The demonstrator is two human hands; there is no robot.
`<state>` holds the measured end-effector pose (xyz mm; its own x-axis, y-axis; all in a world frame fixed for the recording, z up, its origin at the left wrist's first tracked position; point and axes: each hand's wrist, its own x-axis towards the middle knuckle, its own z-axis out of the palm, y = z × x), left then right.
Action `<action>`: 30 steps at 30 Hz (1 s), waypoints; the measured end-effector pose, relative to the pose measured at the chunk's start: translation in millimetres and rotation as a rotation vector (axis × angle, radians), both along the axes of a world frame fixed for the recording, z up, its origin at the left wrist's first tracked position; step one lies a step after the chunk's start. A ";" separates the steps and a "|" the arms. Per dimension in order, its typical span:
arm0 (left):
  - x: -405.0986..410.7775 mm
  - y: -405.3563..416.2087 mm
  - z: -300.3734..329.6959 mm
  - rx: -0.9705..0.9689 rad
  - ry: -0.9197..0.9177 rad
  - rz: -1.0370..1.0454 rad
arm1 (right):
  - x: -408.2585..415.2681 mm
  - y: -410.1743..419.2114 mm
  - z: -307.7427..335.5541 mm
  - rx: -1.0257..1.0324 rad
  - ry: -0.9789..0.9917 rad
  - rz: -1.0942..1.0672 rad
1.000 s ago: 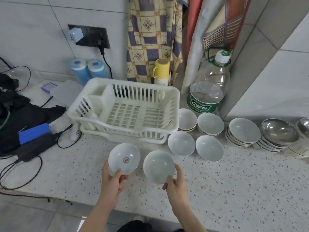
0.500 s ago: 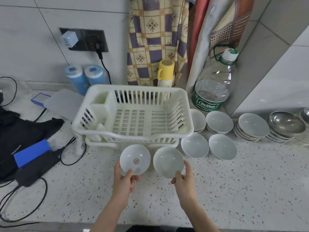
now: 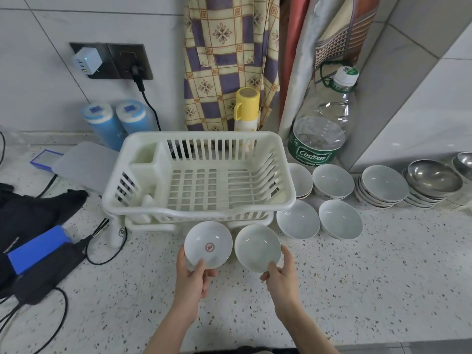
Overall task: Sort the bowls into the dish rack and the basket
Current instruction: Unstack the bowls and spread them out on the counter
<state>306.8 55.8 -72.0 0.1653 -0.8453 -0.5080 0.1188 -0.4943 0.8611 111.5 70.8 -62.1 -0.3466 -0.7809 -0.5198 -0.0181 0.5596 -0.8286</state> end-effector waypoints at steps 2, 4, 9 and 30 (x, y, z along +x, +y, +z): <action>0.5 0.0 0.9 0.011 0.005 -0.006 | 1.0 -0.2 -0.1 0.005 0.000 -0.012; 1.9 0.5 1.4 0.025 0.013 -0.010 | 1.3 0.3 0.0 0.001 -0.003 -0.019; 4.6 -1.3 2.5 0.046 0.000 -0.034 | 0.4 -0.7 0.3 -0.019 0.008 -0.016; 8.6 -5.6 1.7 0.074 -0.071 -0.078 | -5.8 -3.6 -5.6 -0.016 -0.041 0.014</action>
<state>315.4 50.2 -70.3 0.1383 -0.8174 -0.5592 0.0178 -0.5624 0.8266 105.7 67.3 -67.7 -0.3142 -0.7935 -0.5211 0.0087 0.5465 -0.8374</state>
